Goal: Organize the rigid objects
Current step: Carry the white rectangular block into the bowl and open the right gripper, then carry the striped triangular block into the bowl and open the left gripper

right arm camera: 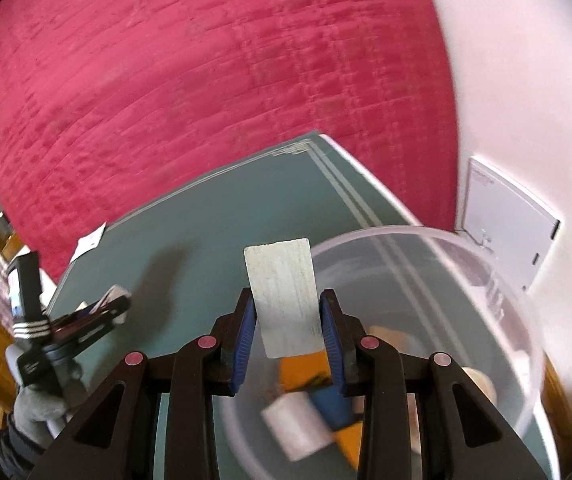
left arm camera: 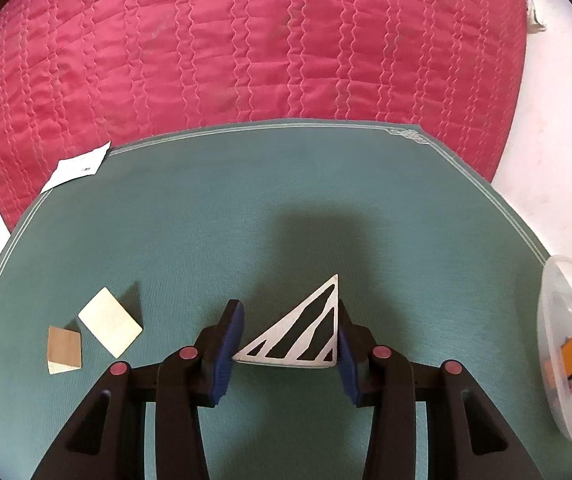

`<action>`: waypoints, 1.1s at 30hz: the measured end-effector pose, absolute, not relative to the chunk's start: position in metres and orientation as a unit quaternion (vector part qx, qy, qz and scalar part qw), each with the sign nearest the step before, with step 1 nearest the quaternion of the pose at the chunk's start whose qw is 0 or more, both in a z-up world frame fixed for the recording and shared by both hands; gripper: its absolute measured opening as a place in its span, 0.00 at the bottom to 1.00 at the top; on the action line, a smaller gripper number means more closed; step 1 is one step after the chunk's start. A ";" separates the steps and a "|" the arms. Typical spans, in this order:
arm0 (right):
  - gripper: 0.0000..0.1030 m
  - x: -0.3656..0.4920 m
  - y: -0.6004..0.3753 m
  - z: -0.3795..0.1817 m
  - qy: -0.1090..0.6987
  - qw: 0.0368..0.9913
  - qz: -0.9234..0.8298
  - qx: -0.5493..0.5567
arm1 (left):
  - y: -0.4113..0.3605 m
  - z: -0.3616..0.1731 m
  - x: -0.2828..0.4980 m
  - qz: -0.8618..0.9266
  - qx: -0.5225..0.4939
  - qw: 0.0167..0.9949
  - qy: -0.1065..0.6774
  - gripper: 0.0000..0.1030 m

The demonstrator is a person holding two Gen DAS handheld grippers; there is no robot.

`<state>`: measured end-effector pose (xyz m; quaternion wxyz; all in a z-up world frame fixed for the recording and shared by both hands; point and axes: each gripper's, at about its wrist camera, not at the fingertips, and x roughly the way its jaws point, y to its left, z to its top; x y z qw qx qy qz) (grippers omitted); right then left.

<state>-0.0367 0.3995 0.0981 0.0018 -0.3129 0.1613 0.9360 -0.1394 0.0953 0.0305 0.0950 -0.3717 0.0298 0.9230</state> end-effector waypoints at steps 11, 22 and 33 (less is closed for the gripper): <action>0.33 -0.027 0.445 0.090 0.188 0.055 0.930 -0.312 | 0.107 0.041 -0.116 0.925 -0.357 0.124 0.035 0.44; 0.47 -0.024 0.473 0.080 0.227 0.072 0.918 -0.317 | 0.121 0.048 -0.097 0.924 -0.347 0.152 0.046 0.44; 0.47 -0.018 0.478 0.080 0.234 0.087 0.919 -0.306 | 0.142 0.054 -0.085 0.918 -0.346 0.184 0.054 0.44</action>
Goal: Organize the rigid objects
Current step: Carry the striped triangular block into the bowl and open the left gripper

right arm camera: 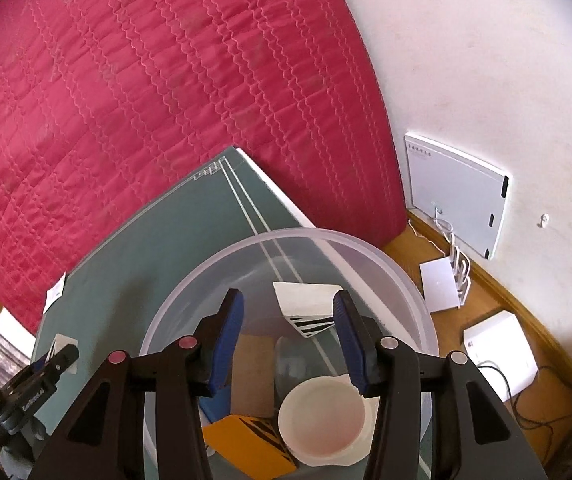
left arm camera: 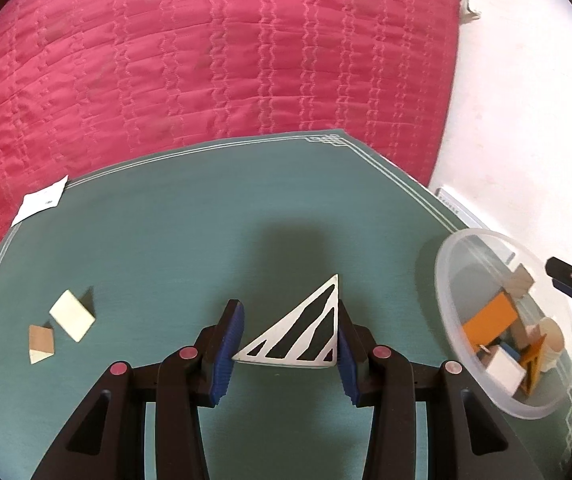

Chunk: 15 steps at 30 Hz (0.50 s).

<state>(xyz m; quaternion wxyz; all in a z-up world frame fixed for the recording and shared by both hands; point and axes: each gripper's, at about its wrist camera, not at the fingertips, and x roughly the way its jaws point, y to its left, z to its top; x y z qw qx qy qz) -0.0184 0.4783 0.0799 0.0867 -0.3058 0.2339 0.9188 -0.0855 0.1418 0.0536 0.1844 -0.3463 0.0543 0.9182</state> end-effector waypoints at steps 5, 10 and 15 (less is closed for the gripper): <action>0.47 -0.016 0.477 0.081 0.233 0.085 0.920 -0.302 | 0.166 0.056 -0.079 0.911 -0.349 0.212 0.067 0.44; 0.47 -0.014 0.476 0.083 0.235 0.084 0.922 -0.297 | 0.193 0.060 -0.073 0.902 -0.346 0.243 0.082 0.44; 0.47 -0.013 0.475 0.084 0.234 0.085 0.923 -0.293 | 0.218 0.065 -0.068 0.896 -0.341 0.269 0.096 0.45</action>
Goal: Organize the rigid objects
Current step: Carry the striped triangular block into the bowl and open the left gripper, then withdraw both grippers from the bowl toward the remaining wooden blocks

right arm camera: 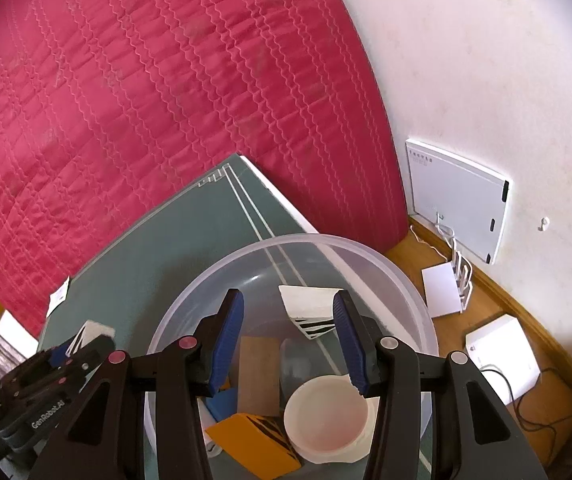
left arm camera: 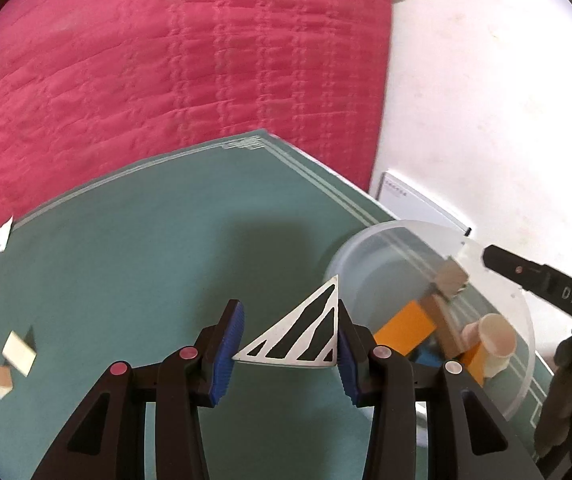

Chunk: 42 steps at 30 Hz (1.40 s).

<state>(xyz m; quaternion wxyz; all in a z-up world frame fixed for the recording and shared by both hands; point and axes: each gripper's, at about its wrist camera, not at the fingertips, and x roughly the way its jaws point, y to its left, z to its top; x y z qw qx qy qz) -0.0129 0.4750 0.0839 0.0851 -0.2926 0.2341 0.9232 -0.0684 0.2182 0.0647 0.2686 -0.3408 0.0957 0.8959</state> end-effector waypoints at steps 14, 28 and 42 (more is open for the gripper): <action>0.47 -0.007 0.481 0.088 0.245 0.092 0.924 -0.279 | 0.275 0.073 -0.072 0.882 -0.334 0.315 0.106 0.76; 0.47 -0.008 0.476 0.084 0.234 0.100 0.925 -0.283 | 0.238 0.068 -0.075 0.901 -0.329 0.263 0.100 0.80; 0.47 -0.008 0.461 0.085 0.211 0.091 0.931 -0.284 | 0.203 0.069 -0.067 0.920 -0.310 0.218 0.103 0.88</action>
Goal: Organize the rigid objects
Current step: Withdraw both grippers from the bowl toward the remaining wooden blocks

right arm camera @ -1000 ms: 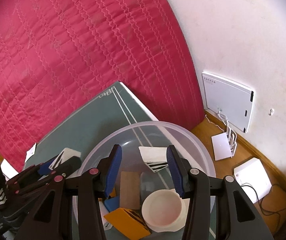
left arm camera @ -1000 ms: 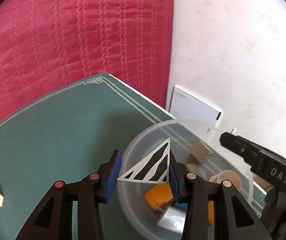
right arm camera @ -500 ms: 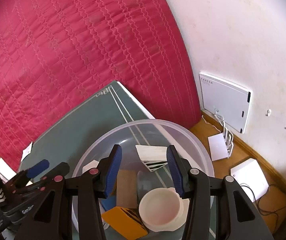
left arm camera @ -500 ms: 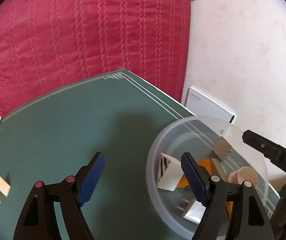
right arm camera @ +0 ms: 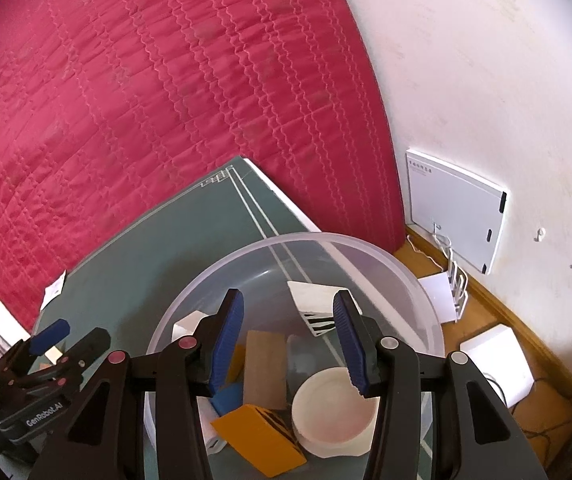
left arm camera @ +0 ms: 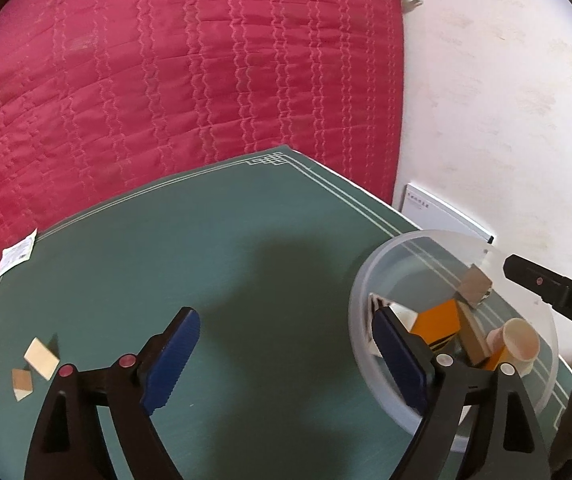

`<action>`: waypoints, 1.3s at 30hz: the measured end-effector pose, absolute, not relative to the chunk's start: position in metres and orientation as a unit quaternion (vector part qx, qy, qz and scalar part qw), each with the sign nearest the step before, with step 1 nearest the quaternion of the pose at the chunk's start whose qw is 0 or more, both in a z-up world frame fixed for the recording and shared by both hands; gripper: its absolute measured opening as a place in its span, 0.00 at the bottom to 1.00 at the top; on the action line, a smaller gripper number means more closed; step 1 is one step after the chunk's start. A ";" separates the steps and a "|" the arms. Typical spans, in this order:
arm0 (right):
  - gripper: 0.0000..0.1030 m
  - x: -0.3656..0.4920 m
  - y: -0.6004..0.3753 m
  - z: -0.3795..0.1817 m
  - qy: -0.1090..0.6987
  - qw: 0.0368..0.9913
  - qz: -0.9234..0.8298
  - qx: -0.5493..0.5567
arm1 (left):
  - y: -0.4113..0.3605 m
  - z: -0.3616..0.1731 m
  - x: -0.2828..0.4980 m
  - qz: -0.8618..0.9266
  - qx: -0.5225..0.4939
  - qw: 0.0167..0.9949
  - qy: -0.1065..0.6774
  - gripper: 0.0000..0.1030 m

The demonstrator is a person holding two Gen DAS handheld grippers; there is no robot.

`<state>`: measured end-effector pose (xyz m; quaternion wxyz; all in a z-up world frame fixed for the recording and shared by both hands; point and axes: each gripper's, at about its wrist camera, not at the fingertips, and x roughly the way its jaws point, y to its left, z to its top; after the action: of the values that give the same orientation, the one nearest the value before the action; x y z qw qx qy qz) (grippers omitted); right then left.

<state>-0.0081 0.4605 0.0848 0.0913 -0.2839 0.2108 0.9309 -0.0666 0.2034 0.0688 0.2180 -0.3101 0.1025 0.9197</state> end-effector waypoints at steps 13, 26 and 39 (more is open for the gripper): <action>0.47 -0.008 0.417 0.089 0.155 0.060 0.944 -0.285 | 0.127 0.069 -0.079 0.934 -0.327 0.127 0.065 0.88; 0.48 -0.002 0.370 0.090 0.118 0.011 0.950 -0.288 | 0.047 0.068 -0.084 0.941 -0.332 0.049 0.047 0.88; 0.48 0.007 0.316 0.082 0.051 -0.050 0.951 -0.300 | -0.047 0.050 -0.098 0.931 -0.360 -0.029 0.050 0.88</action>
<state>0.0065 0.3159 0.0823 -0.0501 -0.2999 0.0510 0.9513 -0.0984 -0.0467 0.0499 -0.0286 -0.3600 0.0499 0.9312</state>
